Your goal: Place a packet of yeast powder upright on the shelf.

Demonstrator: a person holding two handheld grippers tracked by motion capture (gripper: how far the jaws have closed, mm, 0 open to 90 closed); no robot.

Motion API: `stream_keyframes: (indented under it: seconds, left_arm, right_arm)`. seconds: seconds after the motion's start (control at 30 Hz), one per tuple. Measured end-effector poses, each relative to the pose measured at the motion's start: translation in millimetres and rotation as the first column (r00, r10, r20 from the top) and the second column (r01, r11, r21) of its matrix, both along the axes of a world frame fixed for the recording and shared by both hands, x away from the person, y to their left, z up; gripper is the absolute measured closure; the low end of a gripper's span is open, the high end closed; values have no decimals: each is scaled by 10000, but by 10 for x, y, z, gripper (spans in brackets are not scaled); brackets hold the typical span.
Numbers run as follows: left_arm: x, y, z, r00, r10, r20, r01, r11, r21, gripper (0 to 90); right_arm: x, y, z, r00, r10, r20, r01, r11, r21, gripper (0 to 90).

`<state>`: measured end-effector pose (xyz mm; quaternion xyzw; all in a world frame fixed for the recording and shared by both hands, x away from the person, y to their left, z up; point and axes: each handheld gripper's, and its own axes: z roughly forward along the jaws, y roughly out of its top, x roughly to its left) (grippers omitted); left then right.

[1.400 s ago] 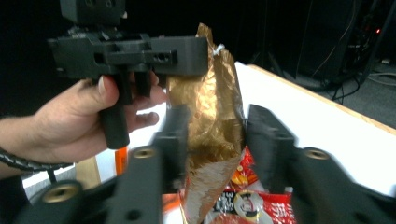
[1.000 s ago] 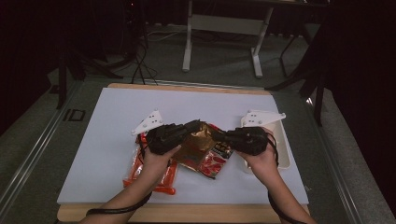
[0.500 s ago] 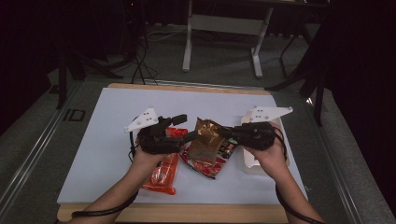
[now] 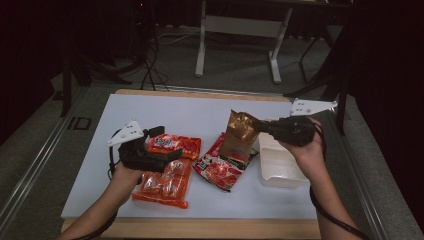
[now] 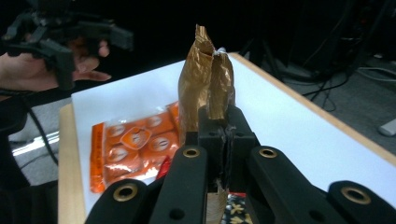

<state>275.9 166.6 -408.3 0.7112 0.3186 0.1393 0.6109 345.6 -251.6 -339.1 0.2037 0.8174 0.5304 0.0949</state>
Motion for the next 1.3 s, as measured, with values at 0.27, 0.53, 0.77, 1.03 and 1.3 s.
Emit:
stream_keyframes:
  seconds: [0.27,0.53,0.77,1.03,1.3]
  left_arm:
    - [-65,411,-167,9972,720,-183,-714,9968,354,12]
    - [-133,648,-348,9908,1341,158,-1349,9889,630,12]
    - [-165,743,-446,9855,1608,533,-1640,9845,615,13]
    - [-204,836,-647,9766,2089,509,-2109,9768,375,12]
    - [-197,858,-760,9746,2225,256,-2230,9747,181,13]
  right_arm:
    - [144,-215,176,9981,-485,386,479,9987,160,882]
    - [263,-418,281,9930,-958,685,953,9954,104,883]
    - [373,-602,328,9863,-1438,813,1431,9896,143,884]
    - [586,-842,276,9747,-2090,794,2096,9778,14,886]
    - [754,-1004,158,9623,-2653,600,2676,9629,-337,887]
